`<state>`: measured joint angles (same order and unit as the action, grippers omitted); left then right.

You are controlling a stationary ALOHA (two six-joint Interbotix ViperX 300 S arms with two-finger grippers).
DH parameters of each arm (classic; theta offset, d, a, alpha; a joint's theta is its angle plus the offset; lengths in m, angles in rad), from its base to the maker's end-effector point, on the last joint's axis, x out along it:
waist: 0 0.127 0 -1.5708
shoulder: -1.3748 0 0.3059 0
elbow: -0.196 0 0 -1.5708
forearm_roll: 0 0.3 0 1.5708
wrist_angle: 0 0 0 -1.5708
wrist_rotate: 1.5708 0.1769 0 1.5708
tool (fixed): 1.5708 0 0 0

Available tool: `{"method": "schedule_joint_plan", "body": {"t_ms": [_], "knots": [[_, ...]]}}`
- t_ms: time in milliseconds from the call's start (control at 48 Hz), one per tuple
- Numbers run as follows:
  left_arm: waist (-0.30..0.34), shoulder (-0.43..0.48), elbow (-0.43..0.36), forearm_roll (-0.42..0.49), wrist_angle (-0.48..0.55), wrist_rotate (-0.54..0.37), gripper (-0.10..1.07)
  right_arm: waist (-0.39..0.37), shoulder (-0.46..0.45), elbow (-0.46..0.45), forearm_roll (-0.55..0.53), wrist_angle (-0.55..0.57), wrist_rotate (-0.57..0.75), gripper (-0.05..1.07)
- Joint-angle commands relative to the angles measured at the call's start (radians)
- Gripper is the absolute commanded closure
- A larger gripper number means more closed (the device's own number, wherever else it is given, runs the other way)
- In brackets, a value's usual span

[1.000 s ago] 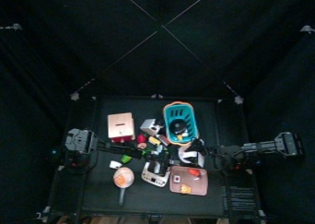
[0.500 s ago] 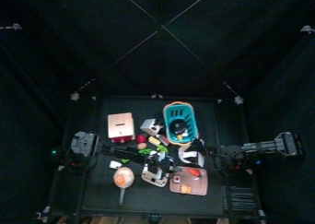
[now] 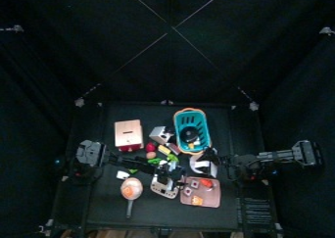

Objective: Place green sushi piece on plate

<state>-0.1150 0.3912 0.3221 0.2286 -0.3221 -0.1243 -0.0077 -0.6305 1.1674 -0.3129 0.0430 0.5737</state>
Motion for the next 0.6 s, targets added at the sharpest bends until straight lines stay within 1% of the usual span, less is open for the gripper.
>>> {"method": "schedule_joint_plan", "body": {"t_ms": [0, 229, 375, 479, 583], "knots": [[0.002, -0.018, -0.026, -0.002, -0.005, -0.002, 0.17, 0.000, -0.003, -0.012, 0.002, -0.008, 0.000, 0.19], [0.002, -0.028, -0.026, -0.003, -0.005, -0.002, 0.17, 0.000, -0.003, -0.012, 0.000, -0.008, 0.000, 0.19], [0.005, -0.055, -0.017, -0.003, 0.000, -0.002, 0.17, -0.002, -0.003, -0.012, 0.000, -0.008, 0.000, 0.19], [0.008, -0.089, 0.000, -0.003, 0.031, -0.002, 0.17, 0.000, -0.003, -0.011, 0.002, -0.008, 0.000, 0.19], [0.009, -0.138, 0.029, -0.003, 0.092, -0.002, 0.18, 0.000, -0.003, -0.011, 0.002, -0.009, 0.000, 0.19]]}}
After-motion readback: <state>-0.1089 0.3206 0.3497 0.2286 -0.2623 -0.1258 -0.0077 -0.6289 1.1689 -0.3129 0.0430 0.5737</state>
